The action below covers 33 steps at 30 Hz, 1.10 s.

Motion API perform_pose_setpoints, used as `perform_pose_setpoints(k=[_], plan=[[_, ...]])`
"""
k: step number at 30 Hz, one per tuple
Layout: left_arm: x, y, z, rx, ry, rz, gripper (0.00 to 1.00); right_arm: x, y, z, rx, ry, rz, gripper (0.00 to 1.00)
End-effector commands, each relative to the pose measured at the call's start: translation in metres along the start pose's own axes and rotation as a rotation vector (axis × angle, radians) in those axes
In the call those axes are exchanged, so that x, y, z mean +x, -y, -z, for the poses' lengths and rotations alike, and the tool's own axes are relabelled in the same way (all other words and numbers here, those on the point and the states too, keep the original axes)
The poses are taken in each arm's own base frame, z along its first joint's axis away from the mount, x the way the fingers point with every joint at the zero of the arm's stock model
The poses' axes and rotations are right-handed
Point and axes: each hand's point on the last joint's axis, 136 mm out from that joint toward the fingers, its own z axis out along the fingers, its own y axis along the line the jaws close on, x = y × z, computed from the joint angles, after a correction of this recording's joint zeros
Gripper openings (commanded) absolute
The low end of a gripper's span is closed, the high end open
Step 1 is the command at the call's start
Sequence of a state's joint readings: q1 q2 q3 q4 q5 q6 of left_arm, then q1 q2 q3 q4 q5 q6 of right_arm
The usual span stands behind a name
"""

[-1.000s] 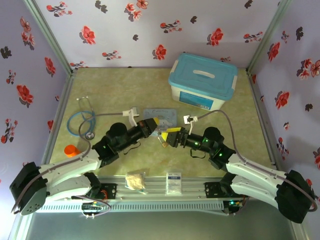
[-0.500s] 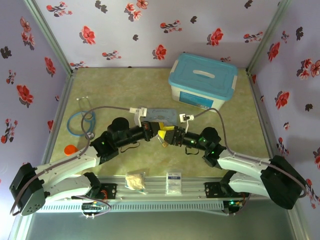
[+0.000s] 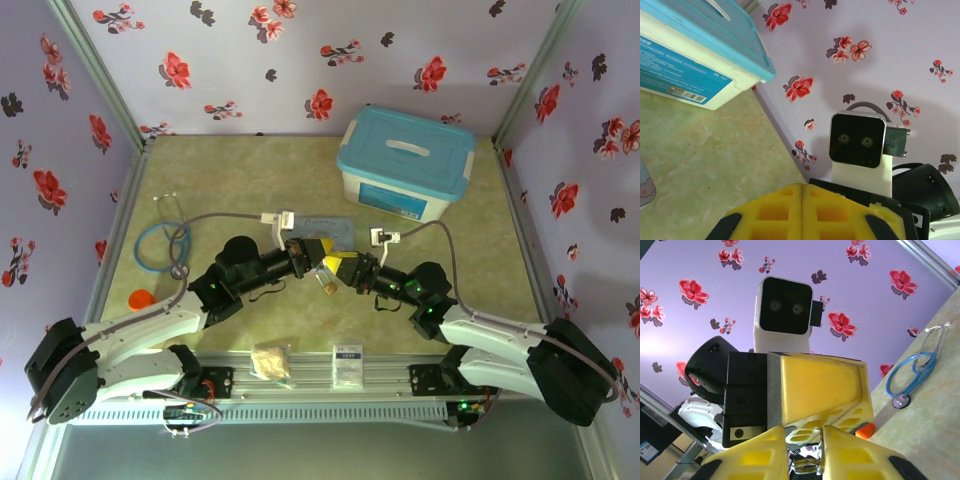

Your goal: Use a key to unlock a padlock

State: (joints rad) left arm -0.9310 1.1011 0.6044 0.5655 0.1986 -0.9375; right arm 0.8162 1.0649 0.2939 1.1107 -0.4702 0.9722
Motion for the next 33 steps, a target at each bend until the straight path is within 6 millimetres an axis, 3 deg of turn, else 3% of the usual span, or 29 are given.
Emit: perform_pose_setpoints(k=[1,12,18,23,27,33], plan=[[-0.005,0.003,0.000,0.045,0.048,0.025,0.00,0.002,0.000,0.003,0.001,0.014,-0.010,0.13],[-0.003,0.000,0.004,0.012,0.033,0.019,0.00,-0.004,0.005,0.005,0.030,0.055,-0.006,0.04],[-0.003,-0.006,0.003,-0.014,0.047,0.014,0.00,0.003,0.000,0.000,0.002,0.022,-0.029,0.17],[-0.004,-0.003,0.001,-0.013,0.045,0.002,0.00,0.005,0.002,0.000,0.007,0.034,-0.031,0.10],[-0.002,-0.006,0.000,-0.020,0.039,0.006,0.00,0.003,0.001,-0.002,0.005,0.042,-0.031,0.16],[-0.001,-0.009,-0.002,-0.019,0.049,0.018,0.00,0.002,-0.001,-0.007,-0.029,0.048,-0.057,0.15]])
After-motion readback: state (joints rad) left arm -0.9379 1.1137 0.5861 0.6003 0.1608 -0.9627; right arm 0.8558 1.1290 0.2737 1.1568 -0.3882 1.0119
